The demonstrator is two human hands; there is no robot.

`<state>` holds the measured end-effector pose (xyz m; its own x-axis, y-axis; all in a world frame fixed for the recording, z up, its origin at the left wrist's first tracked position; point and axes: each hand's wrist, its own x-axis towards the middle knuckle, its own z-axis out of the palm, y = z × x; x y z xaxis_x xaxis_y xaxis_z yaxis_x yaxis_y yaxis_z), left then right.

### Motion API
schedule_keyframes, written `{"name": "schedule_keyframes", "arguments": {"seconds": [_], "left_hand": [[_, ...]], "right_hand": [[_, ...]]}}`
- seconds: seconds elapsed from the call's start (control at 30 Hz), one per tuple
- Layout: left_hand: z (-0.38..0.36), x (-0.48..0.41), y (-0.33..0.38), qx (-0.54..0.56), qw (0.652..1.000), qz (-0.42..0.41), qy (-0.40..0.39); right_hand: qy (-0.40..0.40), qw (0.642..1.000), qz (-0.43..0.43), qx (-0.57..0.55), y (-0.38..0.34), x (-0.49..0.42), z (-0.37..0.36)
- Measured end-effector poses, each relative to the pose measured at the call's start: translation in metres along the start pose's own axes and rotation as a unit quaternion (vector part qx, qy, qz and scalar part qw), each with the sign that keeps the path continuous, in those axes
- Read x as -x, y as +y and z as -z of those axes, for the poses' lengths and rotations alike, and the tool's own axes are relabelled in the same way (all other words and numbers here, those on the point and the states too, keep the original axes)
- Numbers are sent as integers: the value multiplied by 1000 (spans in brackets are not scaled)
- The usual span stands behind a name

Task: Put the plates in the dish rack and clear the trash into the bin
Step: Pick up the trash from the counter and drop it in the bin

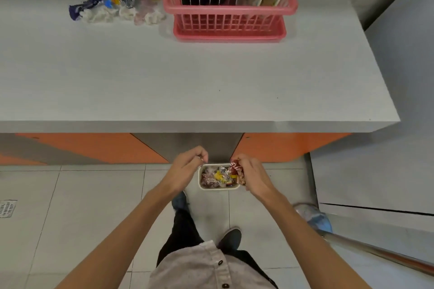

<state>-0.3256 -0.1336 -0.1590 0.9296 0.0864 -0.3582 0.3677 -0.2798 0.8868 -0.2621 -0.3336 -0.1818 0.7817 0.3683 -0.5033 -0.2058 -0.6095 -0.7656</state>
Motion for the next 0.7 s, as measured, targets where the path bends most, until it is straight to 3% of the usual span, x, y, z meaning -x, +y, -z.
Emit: {"name": "schedule_keyframes", "arguments": {"seconds": [0.17, 0.4, 0.7], "left_hand": [[-35, -4, -15, -60, 997, 47, 12], [-68, -26, -84, -101, 990, 96, 4], [-116, -130, -267, -74, 988, 129, 45]], "right_hand": [[-6, 997, -28, -74, 39, 8, 16], [1, 999, -32, -1, 104, -26, 9], [56, 998, -15, -4, 234, -157, -59]]}}
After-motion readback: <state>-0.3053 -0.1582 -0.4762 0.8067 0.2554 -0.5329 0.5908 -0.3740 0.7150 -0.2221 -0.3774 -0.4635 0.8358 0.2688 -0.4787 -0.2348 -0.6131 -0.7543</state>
